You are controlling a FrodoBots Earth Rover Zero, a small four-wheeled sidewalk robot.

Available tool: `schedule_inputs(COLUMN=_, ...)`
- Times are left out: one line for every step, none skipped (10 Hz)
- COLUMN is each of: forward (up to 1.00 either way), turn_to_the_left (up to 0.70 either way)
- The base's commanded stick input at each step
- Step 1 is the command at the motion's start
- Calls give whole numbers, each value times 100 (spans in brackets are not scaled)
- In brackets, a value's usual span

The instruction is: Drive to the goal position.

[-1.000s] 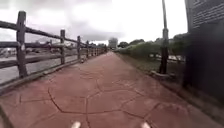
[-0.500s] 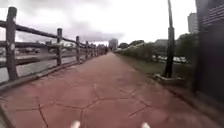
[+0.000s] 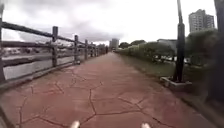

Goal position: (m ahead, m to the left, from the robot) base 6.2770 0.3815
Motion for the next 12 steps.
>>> schedule_inputs(forward=70, turn_to_the_left=0)
schedule_inputs(forward=70, turn_to_the_left=0)
schedule_inputs(forward=70, turn_to_the_left=0)
schedule_inputs(forward=70, turn_to_the_left=0)
schedule_inputs(forward=70, turn_to_the_left=0)
schedule_inputs(forward=70, turn_to_the_left=0)
schedule_inputs(forward=70, turn_to_the_left=0)
schedule_inputs(forward=70, turn_to_the_left=0)
schedule_inputs(forward=70, turn_to_the_left=0)
schedule_inputs(forward=70, turn_to_the_left=0)
schedule_inputs(forward=70, turn_to_the_left=0)
schedule_inputs(forward=70, turn_to_the_left=0)
